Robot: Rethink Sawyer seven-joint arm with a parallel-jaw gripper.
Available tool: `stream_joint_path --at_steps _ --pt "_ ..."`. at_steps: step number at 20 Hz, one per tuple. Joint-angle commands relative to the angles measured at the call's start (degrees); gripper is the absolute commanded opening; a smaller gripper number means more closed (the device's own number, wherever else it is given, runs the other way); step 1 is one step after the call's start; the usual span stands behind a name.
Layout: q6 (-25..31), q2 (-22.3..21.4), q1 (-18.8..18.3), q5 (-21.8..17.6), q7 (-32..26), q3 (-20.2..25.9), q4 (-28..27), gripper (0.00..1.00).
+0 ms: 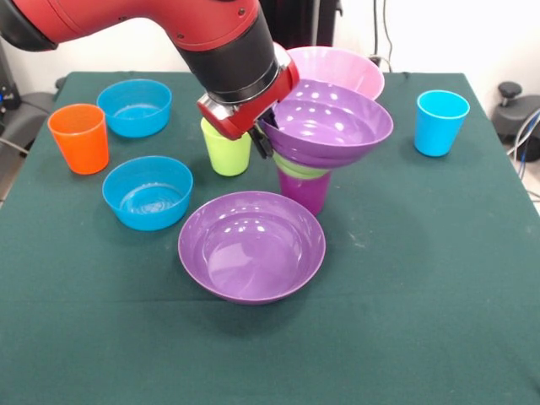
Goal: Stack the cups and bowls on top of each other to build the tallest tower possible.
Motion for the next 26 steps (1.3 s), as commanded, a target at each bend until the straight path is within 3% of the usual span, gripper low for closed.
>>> stream_joint_path --at_steps 1,10,17,26 --pt "6.35 -1.26 0.75 -1.63 -17.70 -2.69 1.32 0.00" --pt "6.58 -1.46 -0.12 -2.18 -19.23 -2.72 1.83 0.00" --pt "2.51 0.47 1.69 -2.97 -14.89 -3.61 1.20 0.00" --pt "1.69 0.68 1.93 -2.69 -13.84 -3.56 1.21 0.00"
